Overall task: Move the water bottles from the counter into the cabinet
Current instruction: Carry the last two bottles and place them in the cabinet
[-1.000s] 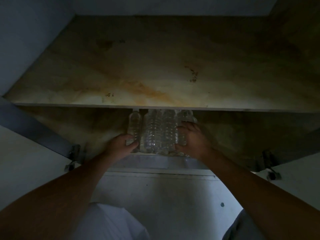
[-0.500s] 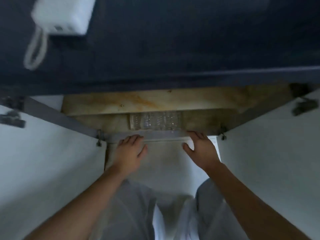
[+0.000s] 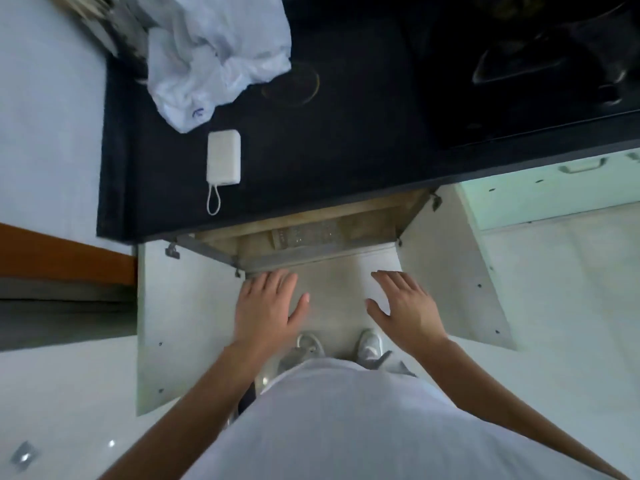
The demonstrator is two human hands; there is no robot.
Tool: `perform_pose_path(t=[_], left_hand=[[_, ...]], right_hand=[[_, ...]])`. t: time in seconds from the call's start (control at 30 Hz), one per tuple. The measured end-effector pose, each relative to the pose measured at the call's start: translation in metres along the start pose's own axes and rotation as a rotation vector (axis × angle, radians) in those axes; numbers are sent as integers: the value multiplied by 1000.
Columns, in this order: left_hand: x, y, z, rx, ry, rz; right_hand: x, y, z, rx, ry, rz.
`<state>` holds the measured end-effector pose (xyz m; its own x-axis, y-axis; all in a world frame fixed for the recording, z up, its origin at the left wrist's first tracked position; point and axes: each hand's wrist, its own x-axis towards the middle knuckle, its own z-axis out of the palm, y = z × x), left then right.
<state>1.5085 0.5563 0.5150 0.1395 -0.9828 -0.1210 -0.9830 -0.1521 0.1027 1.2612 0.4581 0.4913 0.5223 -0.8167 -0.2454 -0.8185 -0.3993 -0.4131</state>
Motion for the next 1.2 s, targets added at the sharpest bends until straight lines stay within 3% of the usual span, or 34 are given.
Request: perform_pose_path(t=[0.13, 0.37, 0.63, 0.9, 1.03, 1.2], left_hand=[[12, 24, -19, 22, 40, 141], [72, 81, -47, -92, 30, 442], [108, 179, -41, -65, -35, 1028], [73, 316, -17, -35, -71, 1514], [54, 379, -10, -28, -23, 1638], [44, 436, -6, -23, 30, 1627]], right_hand=[[-21, 11, -39, -11, 143, 71], [-72, 39, -75, -23, 330, 392], [-184, 28, -38, 44, 589, 944], [-296, 5, 13, 121, 745, 1410], [-331, 22, 31, 186, 803, 1524], [-359, 76, 12, 214, 829, 1489]])
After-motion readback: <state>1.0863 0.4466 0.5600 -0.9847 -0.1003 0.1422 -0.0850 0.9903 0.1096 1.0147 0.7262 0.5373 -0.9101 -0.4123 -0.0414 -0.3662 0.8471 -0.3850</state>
